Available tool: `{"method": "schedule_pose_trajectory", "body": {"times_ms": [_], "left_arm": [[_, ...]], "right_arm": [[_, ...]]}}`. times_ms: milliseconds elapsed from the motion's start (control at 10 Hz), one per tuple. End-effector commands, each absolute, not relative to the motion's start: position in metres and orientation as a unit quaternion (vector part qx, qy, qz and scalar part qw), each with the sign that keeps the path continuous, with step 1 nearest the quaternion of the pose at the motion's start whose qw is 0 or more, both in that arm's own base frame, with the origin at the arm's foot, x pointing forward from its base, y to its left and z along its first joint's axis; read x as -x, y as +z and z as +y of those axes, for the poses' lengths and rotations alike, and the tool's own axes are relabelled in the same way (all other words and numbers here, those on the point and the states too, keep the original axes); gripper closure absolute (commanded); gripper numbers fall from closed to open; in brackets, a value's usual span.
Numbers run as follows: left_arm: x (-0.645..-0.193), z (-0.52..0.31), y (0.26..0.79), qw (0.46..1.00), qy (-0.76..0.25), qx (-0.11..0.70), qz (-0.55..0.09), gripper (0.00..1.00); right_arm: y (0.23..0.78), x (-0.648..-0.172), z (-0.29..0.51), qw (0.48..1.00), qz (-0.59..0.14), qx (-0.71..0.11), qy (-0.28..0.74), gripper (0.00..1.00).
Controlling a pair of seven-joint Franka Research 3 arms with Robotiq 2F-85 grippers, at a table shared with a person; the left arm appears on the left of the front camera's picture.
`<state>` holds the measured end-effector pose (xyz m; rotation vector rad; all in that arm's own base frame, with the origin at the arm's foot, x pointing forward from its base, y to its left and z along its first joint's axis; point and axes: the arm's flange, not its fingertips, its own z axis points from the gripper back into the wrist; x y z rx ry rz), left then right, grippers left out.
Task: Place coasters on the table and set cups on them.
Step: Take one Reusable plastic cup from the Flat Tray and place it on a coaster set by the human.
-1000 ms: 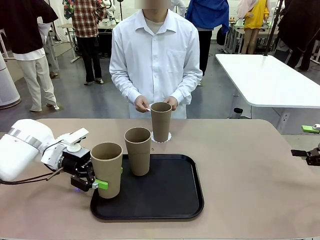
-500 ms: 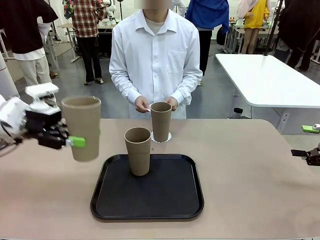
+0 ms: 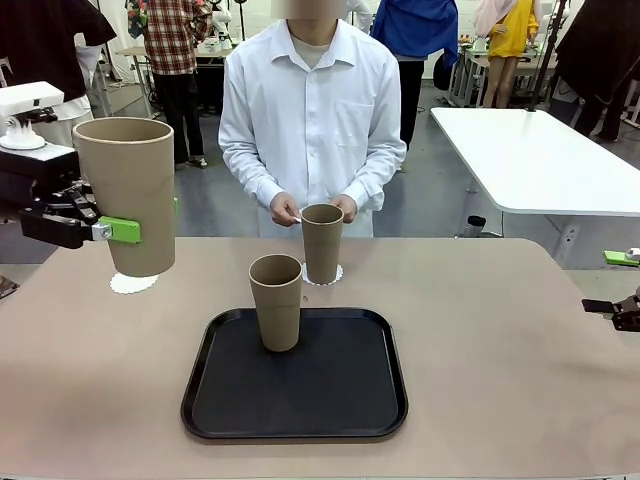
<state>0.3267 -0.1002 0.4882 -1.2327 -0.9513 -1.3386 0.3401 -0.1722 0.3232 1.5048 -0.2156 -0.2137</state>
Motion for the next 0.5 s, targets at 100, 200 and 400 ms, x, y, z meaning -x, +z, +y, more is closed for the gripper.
{"method": "schedule_pose_trajectory", "body": {"times_ms": [100,200,400], "left_arm": [[-0.332,-0.097,0.482,0.525,-0.550,0.516,-0.395,0.35],[-0.328,-0.099,0.485,0.521,-0.556,0.514,-0.394,0.17],[-0.407,-0.049,0.494,0.478,-0.557,0.499,-0.461,0.17]], "right_arm": [[0.325,-0.340,-0.173,0.719,-0.097,-0.681,-0.099,0.00],[0.325,-0.340,-0.173,0.719,-0.097,-0.681,-0.099,0.00],[0.325,-0.340,-0.173,0.719,-0.097,-0.681,-0.099,0.00]]}}
